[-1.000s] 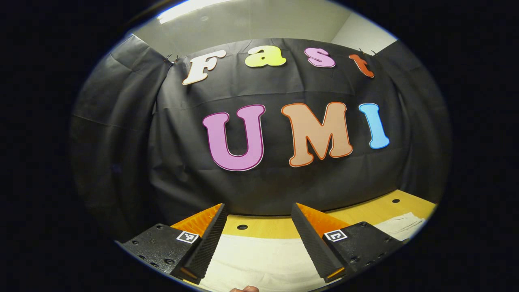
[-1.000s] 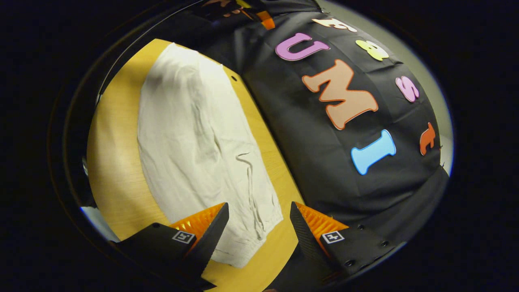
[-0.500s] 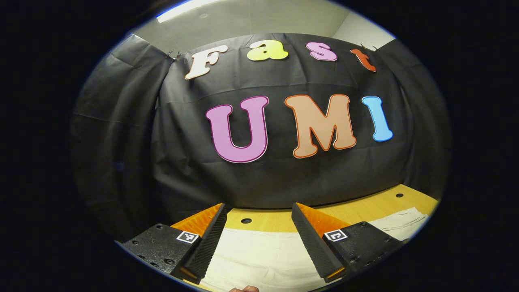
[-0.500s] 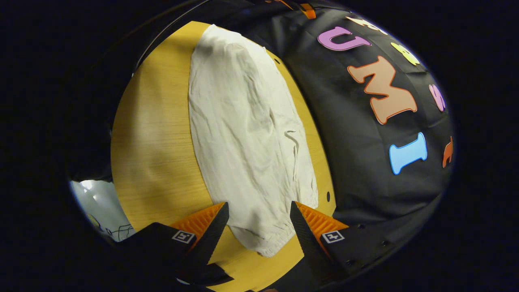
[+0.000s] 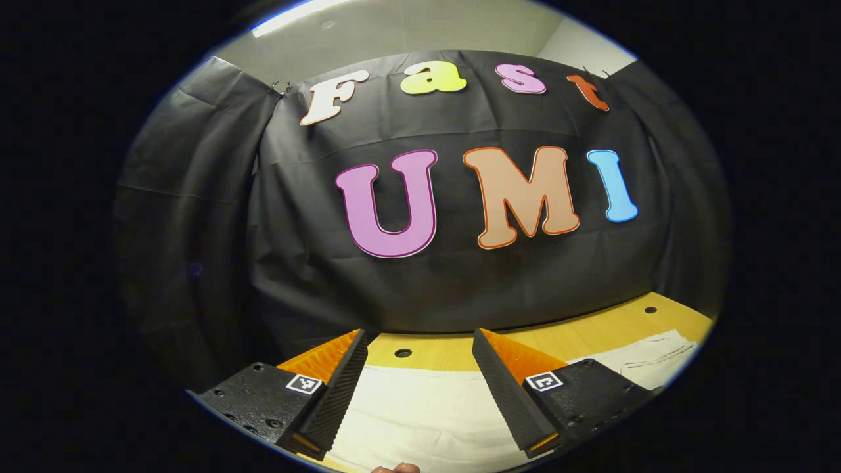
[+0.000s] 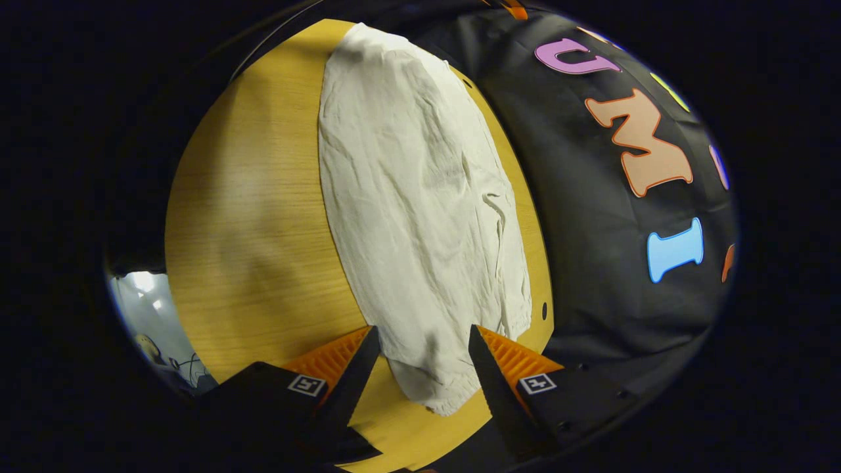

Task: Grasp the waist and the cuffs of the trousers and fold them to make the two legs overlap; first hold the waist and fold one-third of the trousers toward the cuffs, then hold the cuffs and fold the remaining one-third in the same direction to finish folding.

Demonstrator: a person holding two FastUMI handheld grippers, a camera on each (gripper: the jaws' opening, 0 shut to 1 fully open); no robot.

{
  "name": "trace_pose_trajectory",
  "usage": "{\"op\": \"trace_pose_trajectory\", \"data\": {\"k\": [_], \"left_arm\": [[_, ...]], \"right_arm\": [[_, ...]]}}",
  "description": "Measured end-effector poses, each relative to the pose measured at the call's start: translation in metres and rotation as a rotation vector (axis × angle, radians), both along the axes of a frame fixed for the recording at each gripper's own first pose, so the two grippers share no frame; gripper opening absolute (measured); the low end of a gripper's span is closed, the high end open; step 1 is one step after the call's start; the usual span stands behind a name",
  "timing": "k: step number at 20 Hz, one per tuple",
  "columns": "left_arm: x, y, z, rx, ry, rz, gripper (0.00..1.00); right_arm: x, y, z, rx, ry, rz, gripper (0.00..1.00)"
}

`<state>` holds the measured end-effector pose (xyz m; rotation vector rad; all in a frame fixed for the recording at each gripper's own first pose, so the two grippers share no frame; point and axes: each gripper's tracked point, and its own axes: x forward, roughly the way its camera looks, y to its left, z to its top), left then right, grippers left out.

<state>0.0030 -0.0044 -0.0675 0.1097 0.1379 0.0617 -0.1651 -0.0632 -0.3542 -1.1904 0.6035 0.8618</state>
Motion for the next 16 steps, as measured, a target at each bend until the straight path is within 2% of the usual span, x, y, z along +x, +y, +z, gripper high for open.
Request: {"op": "trace_pose_trajectory", "data": {"k": [2, 6, 7, 8, 9, 10, 12, 13, 14, 15, 16], "left_arm": [[-0.002, 0.001, -0.001, -0.002, 0.004, 0.0, 0.96], [-0.003, 0.003, -0.002, 0.016, 0.003, -0.001, 0.96], [-0.003, 0.004, -0.002, 0.022, 0.004, -0.003, 0.96], [-0.003, 0.004, -0.002, 0.026, 0.005, -0.003, 0.96], [-0.003, 0.004, -0.002, 0.03, 0.004, -0.004, 0.96], [-0.004, 0.005, -0.002, 0.03, 0.003, -0.006, 0.96], [-0.004, 0.004, -0.003, 0.022, -0.003, -0.017, 0.96], [-0.005, 0.005, -0.006, 0.026, 0.0, -0.02, 0.96], [-0.006, 0.007, -0.009, 0.038, 0.005, -0.021, 0.96], [-0.007, 0.011, -0.011, 0.053, 0.009, -0.023, 0.96], [-0.007, 0.014, -0.012, 0.068, 0.011, -0.023, 0.96]], "right_arm": [[0.01, 0.003, -0.003, 0.003, -0.013, -0.016, 0.91], [0.025, 0.01, -0.011, 0.004, -0.027, -0.049, 0.83], [0.028, 0.013, -0.013, 0.001, -0.029, -0.056, 0.74], [0.03, 0.013, -0.017, -0.004, -0.023, -0.066, 0.7], [0.032, 0.015, -0.021, -0.009, -0.019, -0.075, 0.62], [0.03, 0.017, -0.024, -0.013, 0.0, -0.084, 0.6], [0.025, 0.02, -0.028, -0.018, 0.004, -0.079, 0.3], [0.022, 0.016, -0.03, -0.037, -0.013, -0.074, 0.32], [0.025, 0.02, -0.03, -0.038, -0.025, -0.068, 0.16], [0.026, 0.018, -0.027, -0.035, -0.038, -0.082, 0.15], [0.024, 0.019, -0.027, -0.026, -0.028, -0.112, 0.11]]}}
